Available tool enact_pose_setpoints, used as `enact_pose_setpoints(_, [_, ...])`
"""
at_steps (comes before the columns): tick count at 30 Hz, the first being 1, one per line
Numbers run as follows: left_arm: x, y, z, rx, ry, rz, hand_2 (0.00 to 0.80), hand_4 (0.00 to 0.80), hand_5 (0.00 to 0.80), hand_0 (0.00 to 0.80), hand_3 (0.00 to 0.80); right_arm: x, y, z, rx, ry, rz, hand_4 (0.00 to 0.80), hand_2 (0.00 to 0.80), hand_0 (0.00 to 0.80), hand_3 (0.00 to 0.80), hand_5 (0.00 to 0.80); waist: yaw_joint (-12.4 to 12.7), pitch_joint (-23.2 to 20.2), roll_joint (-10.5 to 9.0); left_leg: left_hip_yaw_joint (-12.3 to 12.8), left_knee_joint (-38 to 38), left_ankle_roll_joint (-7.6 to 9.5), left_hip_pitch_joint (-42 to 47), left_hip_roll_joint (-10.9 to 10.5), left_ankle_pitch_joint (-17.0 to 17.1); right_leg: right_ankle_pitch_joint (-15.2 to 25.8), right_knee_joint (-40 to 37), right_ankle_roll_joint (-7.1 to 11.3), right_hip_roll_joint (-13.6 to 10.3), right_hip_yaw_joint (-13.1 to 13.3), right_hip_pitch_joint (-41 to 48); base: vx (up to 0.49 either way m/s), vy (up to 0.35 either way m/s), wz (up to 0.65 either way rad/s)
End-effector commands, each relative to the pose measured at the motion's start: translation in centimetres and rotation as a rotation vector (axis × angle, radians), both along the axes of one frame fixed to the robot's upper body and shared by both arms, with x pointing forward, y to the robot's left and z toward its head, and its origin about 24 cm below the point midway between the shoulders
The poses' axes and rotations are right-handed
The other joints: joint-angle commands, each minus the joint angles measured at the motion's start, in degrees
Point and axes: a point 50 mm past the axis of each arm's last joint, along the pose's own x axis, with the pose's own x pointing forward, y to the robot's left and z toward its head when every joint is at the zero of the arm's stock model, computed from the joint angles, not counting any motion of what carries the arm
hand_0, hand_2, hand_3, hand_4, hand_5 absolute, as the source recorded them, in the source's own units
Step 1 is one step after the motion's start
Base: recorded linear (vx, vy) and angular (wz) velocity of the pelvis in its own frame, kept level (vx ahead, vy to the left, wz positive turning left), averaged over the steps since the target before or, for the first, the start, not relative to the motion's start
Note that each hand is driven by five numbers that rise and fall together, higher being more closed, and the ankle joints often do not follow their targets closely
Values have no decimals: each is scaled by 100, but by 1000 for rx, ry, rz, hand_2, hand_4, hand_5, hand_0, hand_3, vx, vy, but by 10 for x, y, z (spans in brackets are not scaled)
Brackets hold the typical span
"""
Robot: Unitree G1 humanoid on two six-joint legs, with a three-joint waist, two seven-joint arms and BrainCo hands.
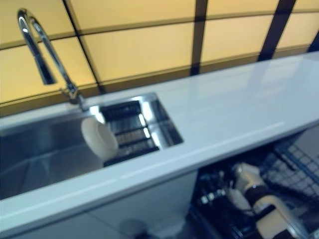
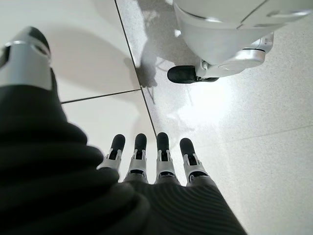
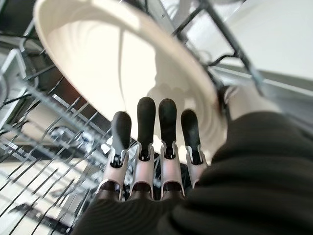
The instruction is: Take plates into dishwasher
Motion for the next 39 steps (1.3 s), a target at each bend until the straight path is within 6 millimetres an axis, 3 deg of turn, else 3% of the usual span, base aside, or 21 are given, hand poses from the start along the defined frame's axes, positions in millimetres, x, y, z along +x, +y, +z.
enact_pose_setpoints(1, [12, 11, 6, 37, -20, -17, 0, 0, 0, 0, 0, 21, 1, 39, -93, -94, 44, 0, 0, 0, 0, 0, 10, -182, -436, -37, -80, 104, -78, -158, 160, -65, 74, 150, -181, 260, 170, 0, 0, 0])
enact_pose_setpoints(25, [-6, 24, 4, 61, 13, 59, 0, 0, 0, 0, 0, 13, -26, 91, -104, -81, 31, 0, 0, 0, 0, 0, -197, -384, -669, 171, -80, 86, 83, -88, 113, -70, 39, 179, -123, 396, 260, 14, 3, -2])
enact_pose_setpoints(30, [-9, 28, 5, 68, 14, 90, 0, 0, 0, 0, 0, 2, -40, 95, -112, -44, 8, 0, 0, 0, 0, 0, -261, -418, -732, 237, -80, 91, 113, -77, 93, -70, 33, 188, -113, 422, 271, 6, 14, -9])
enact_pose_setpoints(33, [-10, 32, 6, 78, 17, 110, 0, 0, 0, 0, 0, -9, -62, 99, -117, -37, -62, 0, 0, 0, 0, 0, -302, -445, -790, 282, -80, 96, 145, -64, 72, -71, 30, 197, -100, 436, 287, 6, 6, -5])
enact_pose_setpoints(39, [-15, 37, 6, 91, 31, 123, 0, 0, 0, 0, 0, -22, -95, 126, -50, -129, -182, 0, 0, 0, 0, 0, -339, -478, -880, 329, -80, 99, 198, -59, 55, -59, 36, 210, -84, 462, 315, 4, 4, -2])
